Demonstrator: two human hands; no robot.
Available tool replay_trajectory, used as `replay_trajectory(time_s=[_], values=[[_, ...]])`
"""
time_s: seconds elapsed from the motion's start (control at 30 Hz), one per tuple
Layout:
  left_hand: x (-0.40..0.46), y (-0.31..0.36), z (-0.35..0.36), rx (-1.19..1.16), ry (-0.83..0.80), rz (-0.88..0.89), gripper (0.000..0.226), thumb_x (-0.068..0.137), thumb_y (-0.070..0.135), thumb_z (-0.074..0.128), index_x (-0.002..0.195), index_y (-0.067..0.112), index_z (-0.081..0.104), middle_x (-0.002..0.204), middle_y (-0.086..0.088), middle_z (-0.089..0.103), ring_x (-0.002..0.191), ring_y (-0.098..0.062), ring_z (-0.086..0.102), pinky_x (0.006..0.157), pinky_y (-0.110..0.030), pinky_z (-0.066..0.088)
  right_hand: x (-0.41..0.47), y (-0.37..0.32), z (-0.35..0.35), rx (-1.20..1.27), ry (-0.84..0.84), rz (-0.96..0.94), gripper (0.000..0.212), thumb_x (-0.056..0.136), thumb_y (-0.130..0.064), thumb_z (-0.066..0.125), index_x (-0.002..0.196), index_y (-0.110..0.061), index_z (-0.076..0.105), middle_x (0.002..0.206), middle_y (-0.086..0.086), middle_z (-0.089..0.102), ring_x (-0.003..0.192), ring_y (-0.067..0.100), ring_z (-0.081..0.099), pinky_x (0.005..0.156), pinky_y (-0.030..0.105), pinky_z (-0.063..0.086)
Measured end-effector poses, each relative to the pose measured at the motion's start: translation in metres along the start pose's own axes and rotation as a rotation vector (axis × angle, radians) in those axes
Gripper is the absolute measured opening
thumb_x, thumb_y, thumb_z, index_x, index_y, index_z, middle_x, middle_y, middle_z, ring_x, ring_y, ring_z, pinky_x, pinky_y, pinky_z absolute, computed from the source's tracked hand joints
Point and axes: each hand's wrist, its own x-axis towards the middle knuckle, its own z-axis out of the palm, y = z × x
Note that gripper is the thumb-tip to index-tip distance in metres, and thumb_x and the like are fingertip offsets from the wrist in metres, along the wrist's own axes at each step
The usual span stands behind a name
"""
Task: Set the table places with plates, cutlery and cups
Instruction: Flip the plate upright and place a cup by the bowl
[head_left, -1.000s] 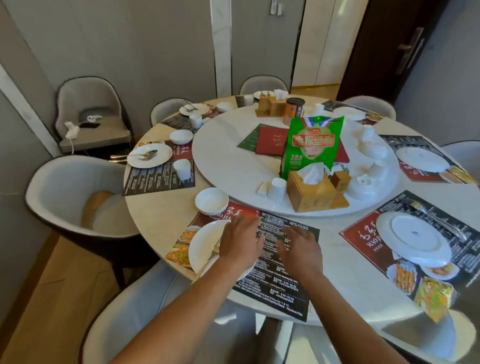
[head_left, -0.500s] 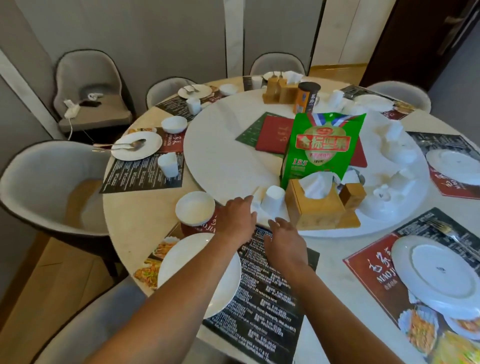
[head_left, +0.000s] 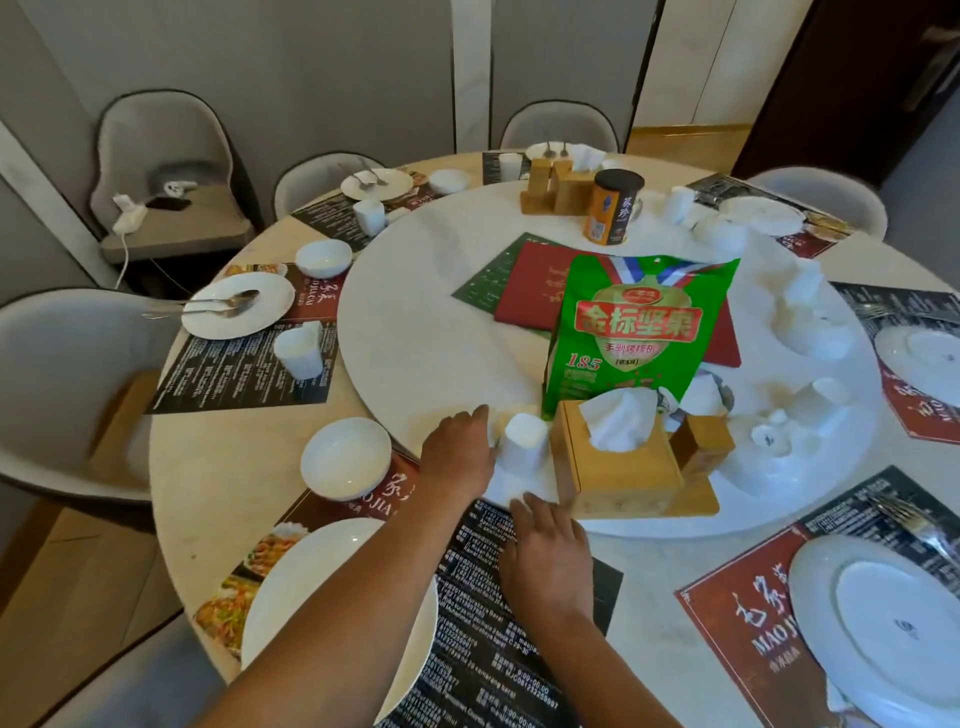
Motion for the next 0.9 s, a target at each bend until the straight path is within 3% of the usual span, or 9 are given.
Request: replay_trajectory(time_s=[0.2,0.4,0.67,0.9], values=[[-0.009,-0.005,-0.001,-0.029,0.015,-0.069,0.042,0.095,0.008,0.054,0.136,0.008,0.049,0.125,-0.013,0.061,0.114,-0.032,0.061,0.092,-0.041,0.052,-0.002,0.001,-0.004,0.008,-0.015,-0.012,0.054,0.071,-0.024,0.076,0.124,-0.016,0.067,0.127,0.004,0.066,0.116,0.025,0.062,0.096,0.042,0.055],[-0.055,-0.028,-0.014,-0.030,0.014,-0.086,0.048,0.092,0.010,0.063,0.138,0.010,0.049,0.127,-0.010,0.057,0.117,-0.033,0.059,0.094,-0.043,0.051,-0.010,0.002,-0.016,0.016,-0.034,-0.045,0.052,0.086,-0.023,0.062,0.138,-0.017,0.056,0.145,0.003,0.054,0.134,0.025,0.048,0.107,0.040,0.043],[-0.108,-0.041,-0.004,0.043,-0.074,0.188,0.051,0.083,-0.003,0.062,0.130,0.018,0.060,0.127,-0.001,0.059,0.115,-0.028,0.060,0.091,-0.042,0.053,-0.075,0.007,-0.023,0.044,-0.084,0.106,0.041,0.093,-0.041,0.056,0.133,-0.028,0.059,0.137,-0.005,0.055,0.124,0.019,0.049,0.099,0.034,0.046],[-0.109,-0.034,0.009,0.116,-0.122,0.295,0.050,0.084,-0.007,0.059,0.126,0.020,0.062,0.122,-0.001,0.062,0.113,-0.027,0.060,0.090,-0.040,0.053,-0.096,0.017,-0.030,0.112,-0.135,0.152,0.046,0.094,-0.044,0.056,0.139,-0.033,0.053,0.152,-0.011,0.042,0.137,0.013,0.041,0.105,0.031,0.044]])
